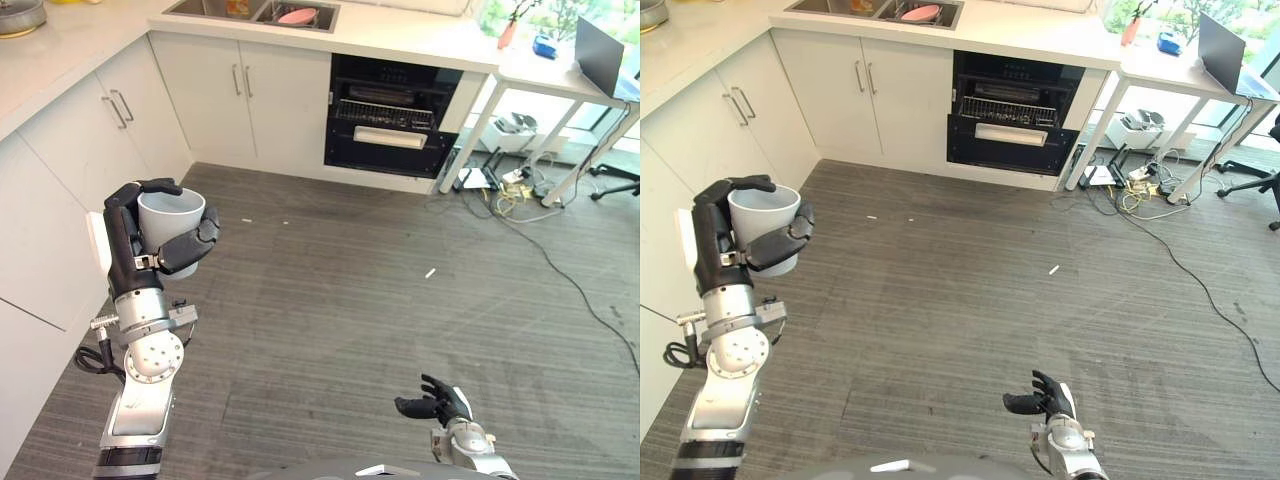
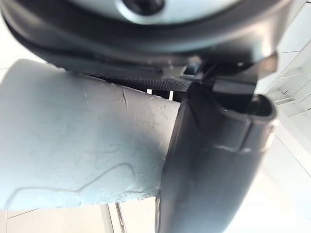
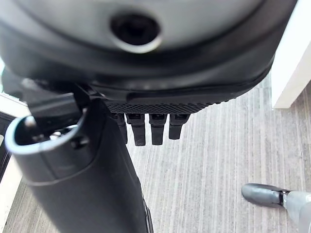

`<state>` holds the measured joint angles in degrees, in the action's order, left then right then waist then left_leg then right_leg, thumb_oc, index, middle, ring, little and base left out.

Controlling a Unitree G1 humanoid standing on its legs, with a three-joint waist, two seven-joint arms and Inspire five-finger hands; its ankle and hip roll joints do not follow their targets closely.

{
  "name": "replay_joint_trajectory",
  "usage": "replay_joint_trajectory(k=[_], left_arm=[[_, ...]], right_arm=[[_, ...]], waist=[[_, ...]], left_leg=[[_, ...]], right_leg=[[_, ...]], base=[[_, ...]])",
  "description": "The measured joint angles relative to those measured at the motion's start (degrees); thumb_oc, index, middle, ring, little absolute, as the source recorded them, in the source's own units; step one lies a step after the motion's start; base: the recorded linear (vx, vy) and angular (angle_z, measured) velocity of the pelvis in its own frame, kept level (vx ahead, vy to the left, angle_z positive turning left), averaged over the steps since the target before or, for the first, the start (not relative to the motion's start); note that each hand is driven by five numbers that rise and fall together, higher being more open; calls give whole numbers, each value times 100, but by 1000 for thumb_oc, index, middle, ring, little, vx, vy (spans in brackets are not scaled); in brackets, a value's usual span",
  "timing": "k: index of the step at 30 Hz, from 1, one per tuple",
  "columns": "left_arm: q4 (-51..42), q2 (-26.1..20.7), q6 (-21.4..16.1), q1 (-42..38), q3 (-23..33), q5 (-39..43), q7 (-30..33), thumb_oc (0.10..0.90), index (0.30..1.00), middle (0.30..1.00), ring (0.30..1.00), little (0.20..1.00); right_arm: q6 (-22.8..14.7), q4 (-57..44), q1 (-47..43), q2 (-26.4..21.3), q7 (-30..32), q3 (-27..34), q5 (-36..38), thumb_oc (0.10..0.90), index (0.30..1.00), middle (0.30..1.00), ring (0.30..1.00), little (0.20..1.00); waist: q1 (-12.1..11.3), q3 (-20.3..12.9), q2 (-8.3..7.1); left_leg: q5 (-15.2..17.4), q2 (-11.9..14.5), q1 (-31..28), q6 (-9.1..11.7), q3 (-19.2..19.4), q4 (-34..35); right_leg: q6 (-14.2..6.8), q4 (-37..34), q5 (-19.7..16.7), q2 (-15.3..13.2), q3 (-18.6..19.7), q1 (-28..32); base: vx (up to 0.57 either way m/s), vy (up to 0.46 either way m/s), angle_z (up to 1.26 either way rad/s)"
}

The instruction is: Place the dishes in the dishwasher.

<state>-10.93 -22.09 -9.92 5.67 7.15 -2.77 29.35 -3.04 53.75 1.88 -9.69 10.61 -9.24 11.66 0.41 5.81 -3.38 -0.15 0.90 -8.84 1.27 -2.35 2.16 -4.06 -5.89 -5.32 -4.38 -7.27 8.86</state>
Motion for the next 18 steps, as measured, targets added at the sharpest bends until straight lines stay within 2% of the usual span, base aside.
replay_joint_trajectory(k=[3,5,8,10,15,18], left_arm=[[0,0,0,0,1,0,1,400,300,300,300,300],[0,-1,0,0,1,0,1,400,300,300,300,300],[0,-1,1,-2,5,0,3,400,300,300,300,300],[0,6,1,7,5,0,5,400,300,300,300,300],[-12,6,0,32,6,0,10,400,300,300,300,300],[-12,7,0,33,5,0,9,400,300,300,300,300]], right_arm=[[0,0,-10,0,0,2,0,800,900,900,900,900],[0,0,-16,1,0,3,0,800,900,900,900,900],[0,0,-17,15,-1,3,1,800,900,900,900,900],[1,2,0,32,-3,2,1,800,900,900,900,900],[6,6,139,20,0,36,3,800,900,900,900,900],[12,5,151,7,1,36,7,800,900,900,900,900]], waist=[[-4,5,7],[-9,12,17],[-40,25,-4],[-51,31,-38],[-47,55,16],[-46,55,19]], left_leg=[[0,8,-5,0,-1,160],[1,12,-6,-1,-1,280],[135,-7,64,-30,5,295],[125,-39,83,-33,10,295],[66,80,171,106,-10,300],[10,143,215,111,-9,297]], right_leg=[[-88,-6,76,1,-1,-65],[-121,-21,148,2,-7,-118],[-67,-23,323,-10,-20,-207],[-52,-24,381,-40,-20,-222],[28,-25,359,67,-26,-307],[97,-25,304,139,-22,-360]], base=[[-44,-381,2],[-74,-808,0],[-61,-856,-7],[28,-462,-2],[112,-533,1],[49,-300,-2]])
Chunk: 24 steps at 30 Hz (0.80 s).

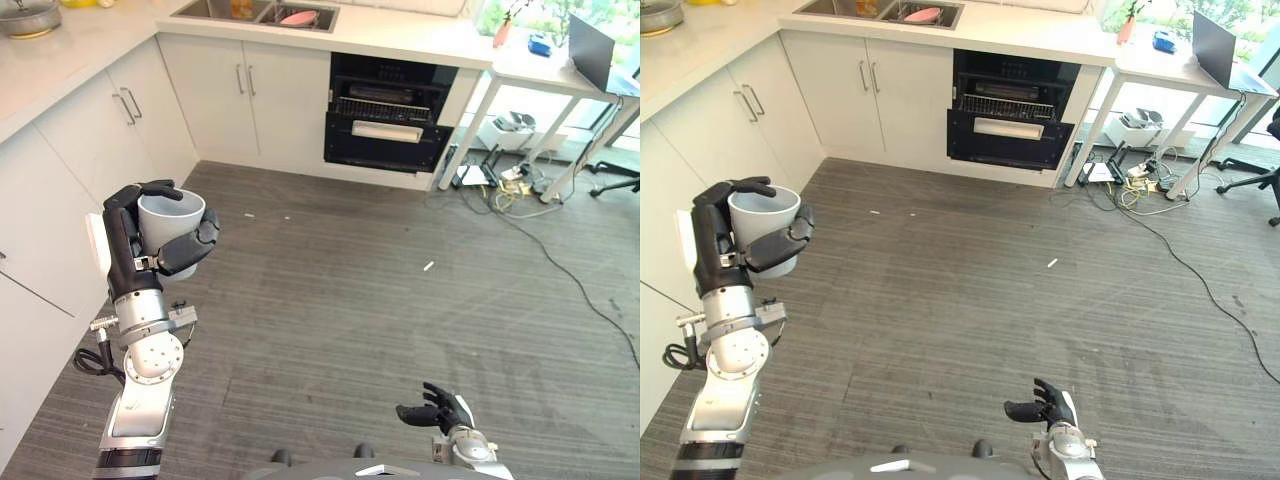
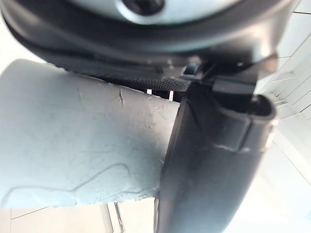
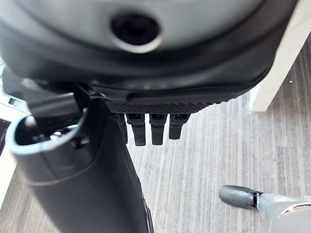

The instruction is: Place the dishes in the dishwasher.

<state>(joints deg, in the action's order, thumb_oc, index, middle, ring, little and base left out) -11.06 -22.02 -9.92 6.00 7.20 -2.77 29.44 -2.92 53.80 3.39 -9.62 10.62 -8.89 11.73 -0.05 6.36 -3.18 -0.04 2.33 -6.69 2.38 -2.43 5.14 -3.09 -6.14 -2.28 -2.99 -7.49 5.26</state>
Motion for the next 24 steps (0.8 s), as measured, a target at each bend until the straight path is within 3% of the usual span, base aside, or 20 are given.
replay_joint_trajectory(k=[8,11,12,14,20,24], left_arm=[[1,1,0,-1,-1,0,-4,400,300,300,300,300],[-30,209,47,-239,-245,-561,847,400,300,300,300,300],[-30,209,47,-239,-245,-561,847,400,300,300,300,300],[-155,277,45,-469,-262,-698,1134,400,300,300,300,300],[-517,290,41,-521,-242,-911,1286,400,300,300,300,300],[-498,332,44,-520,-312,-910,1322,400,300,300,300,300]], right_arm=[[-1,-12,-44,-59,1,-1,81,800,900,900,900,900],[-285,836,-72,-16,-178,-289,-413,800,900,900,900,900],[-285,836,-72,-16,-178,-289,-413,800,900,900,900,900],[-217,1237,-27,-67,-372,-432,-481,800,900,900,900,900],[-360,1043,61,-260,-438,-694,-277,800,900,900,900,900],[-350,986,23,-263,-383,-743,-279,800,900,900,900,900]], waist=[[12,10,17],[-87,0,38],[-87,0,38],[-145,12,81],[-335,42,200],[-325,74,183]], left_leg=[[-3,24,-16,4,7,-2],[-7,2,42,18,13,-1],[-7,2,42,18,13,-1],[-34,-24,140,32,-81,-1],[-78,-58,234,45,-285,-15],[-138,-84,433,67,-583,-83]], right_leg=[[10,3,0,26,-5,19],[9,3,21,15,-55,-15],[9,3,21,15,-55,-15],[8,2,22,-7,-158,-46],[-44,27,65,-11,-366,-3],[-56,24,138,-26,-662,-23]], base=[[30,-112,-1],[32,-53,6],[8,-23,8],[31,-58,22],[30,-49,20],[29,-63,48]])
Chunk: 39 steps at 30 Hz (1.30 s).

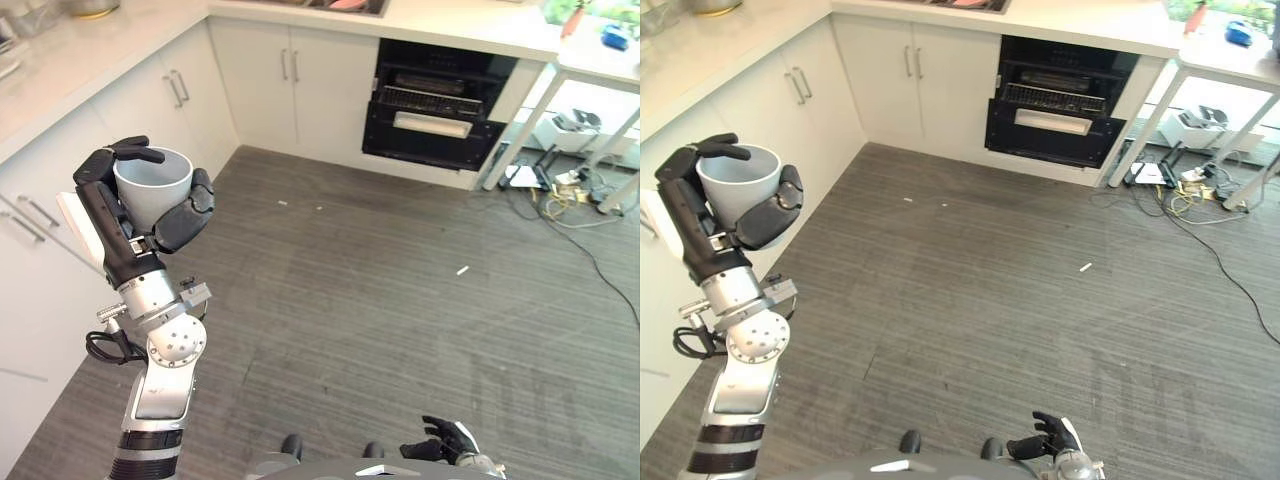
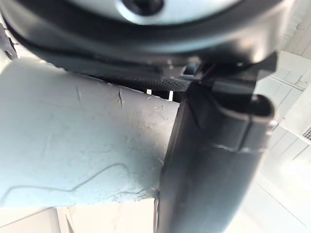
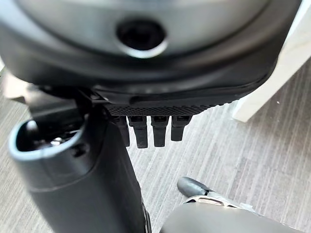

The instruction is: Place the dishes in the dishwasher.

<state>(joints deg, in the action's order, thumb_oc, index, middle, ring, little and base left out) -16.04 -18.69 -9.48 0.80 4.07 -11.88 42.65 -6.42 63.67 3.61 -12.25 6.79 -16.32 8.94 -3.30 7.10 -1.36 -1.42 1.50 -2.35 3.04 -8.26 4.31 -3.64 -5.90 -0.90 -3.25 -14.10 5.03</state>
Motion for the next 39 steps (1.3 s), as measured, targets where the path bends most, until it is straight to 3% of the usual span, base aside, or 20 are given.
replay_joint_trajectory(k=[6,8,9,10,13,20,21,23,24,28,29,30,31,32,33,35,36,37,38,39], left_arm=[[53,149,-35,4,54,65,63,400,300,300,300,300],[63,261,-35,39,65,134,96,400,300,300,300,300],[62,280,-93,27,89,131,138,400,300,300,300,300],[65,292,-132,-25,77,124,104,400,300,300,300,300],[114,369,-122,166,136,119,61,400,300,300,300,300],[190,536,-1,245,591,344,186,400,300,300,300,300],[188,384,122,72,423,446,231,400,300,300,300,300],[167,110,147,-107,192,481,130,400,300,300,300,300],[-39,-171,173,-234,61,460,-104,400,300,300,300,300],[-390,-440,-40,-330,-250,231,-303,400,300,300,300,300],[-433,-242,5,-330,-206,260,-293,400,300,300,300,300],[-433,-242,5,-330,-206,260,-293,400,300,300,300,300],[-206,-118,-27,-270,-337,246,-346,400,300,300,300,300],[244,-135,36,-222,-491,247,-666,400,300,300,300,300],[244,-135,36,-222,-491,247,-666,400,300,300,300,300],[349,-28,82,300,-688,263,-834,400,300,300,300,300],[285,30,98,476,-722,280,-892,400,300,300,300,300],[292,12,188,516,-778,317,-957,400,300,300,300,300],[475,260,270,589,-688,354,-946,400,300,300,300,300],[626,295,353,663,-503,358,-994,400,300,300,300,300]], right_arm=[[-125,-153,-288,-44,101,51,0,800,900,900,900,900],[-107,-114,-277,-41,89,53,-24,800,900,900,900,900],[-81,31,-455,-10,117,169,-113,800,900,900,900,900],[-35,213,-637,-14,201,212,-113,800,900,900,900,900],[0,339,-587,-51,245,139,-318,800,900,900,900,900],[25,226,-86,-113,388,66,-559,800,900,900,900,900],[55,177,90,-22,432,110,-558,800,900,900,900,900],[57,92,220,96,465,115,-553,800,900,900,900,900],[76,-137,384,186,556,224,-478,800,900,900,900,900],[-83,-509,611,256,678,711,-191,800,900,900,900,900],[-101,-1078,516,-75,651,796,-220,800,900,900,900,900],[-101,-1078,516,-75,651,796,-220,800,900,900,900,900],[-105,-1126,339,-150,711,826,-216,800,900,900,900,900],[-75,-964,221,-168,593,568,-215,800,900,900,900,900],[-75,-964,221,-168,593,568,-215,800,900,900,900,900],[-11,-762,523,-149,499,495,-216,800,900,900,900,900],[10,-695,717,-147,476,520,-221,800,900,900,900,900],[102,-471,890,-14,459,562,-221,800,900,900,900,900],[164,35,681,-36,451,563,-241,800,900,900,900,900],[200,229,512,-56,393,538,-267,800,900,900,900,900]], waist=[[-213,707,-47],[-320,837,-33],[-439,864,-3],[-414,971,124],[-581,935,131],[-786,627,-338],[-528,441,-667],[-355,374,-708],[8,353,-707],[240,133,-392],[460,390,103],[460,390,103],[540,508,536],[699,494,361],[699,494,361],[849,268,155],[883,105,323],[854,66,118],[609,36,384],[486,26,321]], left_leg=[[-192,-352,1574,574,729,-2362],[-185,-217,1807,655,1086,-2891],[-164,363,2390,603,2288,-2636],[-231,565,2548,519,2395,-1565],[-127,853,2434,598,1490,134],[-658,736,1795,49,1423,-514],[-621,462,1547,-50,1771,-1009],[-396,259,1109,-292,1898,-824],[-110,-101,524,-571,1869,-529],[703,-417,171,-1047,1639,-860],[1160,-178,-98,-1047,1523,-1142],[1160,-178,-98,-1047,1523,-1142],[1125,55,-670,-847,1327,-746],[815,-255,-1075,-318,1331,-723],[815,-255,-1075,-318,1331,-723],[1247,-685,-1290,336,1191,-1341],[1367,-711,-1757,488,1076,-957],[1365,-915,-2246,493,1045,-899],[1297,-876,-2433,472,1223,-1193],[1411,-895,-2307,346,1271,-1777]], right_leg=[[220,158,184,-271,-285,-156],[361,150,238,-260,-305,-15],[381,-14,280,-205,-545,9],[375,-9,283,-70,-654,79],[193,26,536,171,-494,406],[-306,230,1175,-296,165,1152],[-436,1637,1155,-808,187,780],[-615,2802,612,-1133,222,412],[-856,5122,-428,-1594,650,-464],[-904,7001,-974,-1404,994,-1758],[-303,8251,44,-827,699,-2725],[-303,8251,44,-827,699,-2725],[136,8380,605,-297,3,-3595],[595,6064,847,-70,-564,-4027],[595,6064,847,-70,-564,-4027],[951,3292,719,37,-1166,-4017],[903,1998,995,182,-1313,-3676],[1241,1118,1358,166,-1424,-3026],[1900,1174,379,322,-1404,-2872],[1849,1254,-236,289,-1223,-2716]], base=[[83,-4,60],[278,45,28],[437,136,47],[437,136,47],[494,226,0],[355,236,-68],[417,449,-38],[359,400,-17],[91,119,13],[541,421,32],[123,56,1],[275,86,1],[393,27,27],[393,27,27],[530,-54,59],[529,-109,112],[321,-90,159],[374,-92,88],[202,-35,-12],[386,-78,-56]])
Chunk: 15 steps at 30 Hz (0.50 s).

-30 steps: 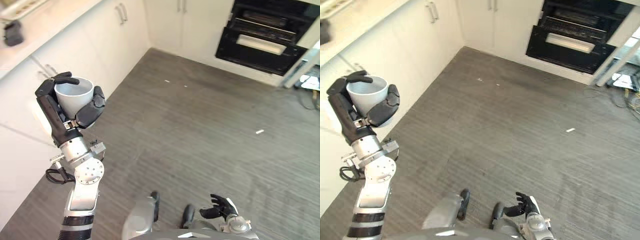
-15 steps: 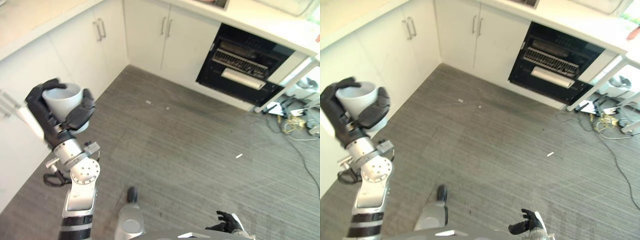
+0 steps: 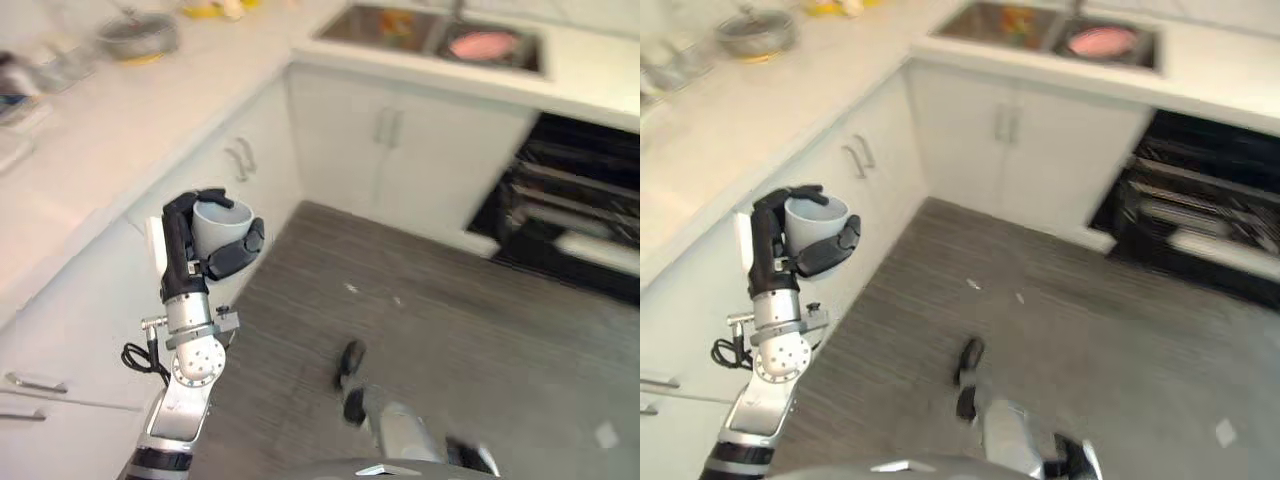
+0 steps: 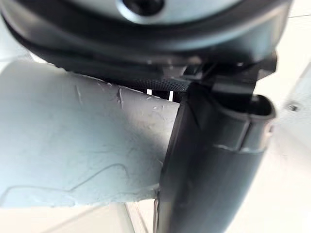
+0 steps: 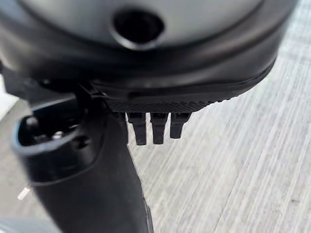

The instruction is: Place the dishes in the dishwasher.

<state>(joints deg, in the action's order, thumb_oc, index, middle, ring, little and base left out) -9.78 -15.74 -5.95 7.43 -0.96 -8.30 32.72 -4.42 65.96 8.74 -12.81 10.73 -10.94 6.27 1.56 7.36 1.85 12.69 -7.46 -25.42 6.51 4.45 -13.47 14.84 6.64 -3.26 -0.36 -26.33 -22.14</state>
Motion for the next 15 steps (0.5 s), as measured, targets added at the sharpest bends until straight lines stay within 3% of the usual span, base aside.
replay_joint_trajectory(k=[1,2,3,4,5,6,7,8,9,10,11,13,15], left_arm=[[69,-121,53,58,99,4,-5,400,300,300,300,300],[96,-201,45,82,117,-5,-43,400,300,300,300,300],[67,-205,34,95,140,2,-45,400,300,300,300,300],[56,-287,21,57,172,7,-64,400,300,300,300,300],[37,-507,19,52,126,52,-134,400,300,300,300,300],[23,-514,11,139,119,103,-218,400,300,300,300,300],[-50,-529,10,124,61,171,-240,400,300,300,300,300],[-51,-592,-8,87,-23,204,-274,400,300,300,300,300],[-71,-653,-32,97,-92,226,-320,400,300,300,300,300],[-86,-651,-41,63,-99,227,-329,400,300,300,300,300],[-89,-622,-45,40,-103,229,-335,400,300,300,300,300],[-94,-560,-46,-2,-98,286,-388,400,300,300,300,300],[-95,-500,-51,-8,-102,317,-456,400,300,300,300,300]], right_arm=[[-105,-47,32,43,-3,-48,-26,800,900,900,900,900],[-135,-52,77,90,2,-43,-68,800,900,900,900,900],[-131,-47,-10,101,9,-32,-112,800,900,900,900,900],[-131,-21,-156,155,50,-15,-113,800,900,900,900,900],[-130,-151,-211,195,78,23,-106,800,900,900,900,900],[-135,-146,-383,149,53,203,-102,800,900,900,900,900],[-132,-142,-492,121,72,315,-40,800,900,900,900,900],[-129,-113,-566,127,97,276,13,800,900,900,900,900],[-133,-131,-610,99,126,210,65,800,900,900,900,900],[-133,-150,-733,64,133,134,70,800,900,900,900,900],[-133,-169,-816,21,135,66,76,800,900,900,900,900],[-88,-281,-943,-20,114,-93,75,800,900,900,900,900],[-84,-332,-1041,-71,106,-305,65,800,900,900,900,900]], waist=[[54,-43,-173],[67,-145,-277],[30,-181,-284],[-11,-202,-465],[38,-220,-588],[-81,-216,-377],[-168,-84,-343],[-150,-70,-470],[-183,-75,-523],[-187,15,-559],[-163,125,-490],[-172,244,-403],[-292,274,-347]], left_leg=[[362,-29,104,-435,-17,-53],[595,72,367,-536,20,-93],[478,150,713,-513,-25,-52],[569,111,1177,-629,55,-246],[456,62,1606,-634,104,-404],[325,432,1919,-523,251,-1318],[-123,544,2422,-254,535,-2697],[-829,614,2941,63,621,-3738],[-716,592,3364,-14,506,-4063],[-570,614,3607,-36,312,-3873],[-465,689,3700,-30,130,-3378],[-327,734,3810,-68,-199,-1887],[-640,319,3650,-118,-1346,233]], right_leg=[[-416,-101,-762,-60,152,274],[-312,-235,-1065,25,283,446],[-515,-283,-846,152,352,590],[-519,-422,-782,256,702,743],[-600,-530,-730,324,790,900],[-962,19,-236,531,675,945],[-249,986,393,426,684,1022],[-422,707,579,352,967,1350],[-417,460,544,341,1267,1551],[-456,207,514,341,1529,1835],[-542,-73,456,363,1695,2141],[-806,-592,338,355,2226,2658],[-1011,-811,354,214,2834,2965]], base=[[172,-51,-26],[267,-83,-7],[209,-111,-34],[260,-192,-52],[210,-194,-77],[124,-144,-106],[135,-60,-106],[173,-14,-98],[233,35,-84],[282,80,-101],[360,117,-92],[304,104,-118],[182,40,-161]])
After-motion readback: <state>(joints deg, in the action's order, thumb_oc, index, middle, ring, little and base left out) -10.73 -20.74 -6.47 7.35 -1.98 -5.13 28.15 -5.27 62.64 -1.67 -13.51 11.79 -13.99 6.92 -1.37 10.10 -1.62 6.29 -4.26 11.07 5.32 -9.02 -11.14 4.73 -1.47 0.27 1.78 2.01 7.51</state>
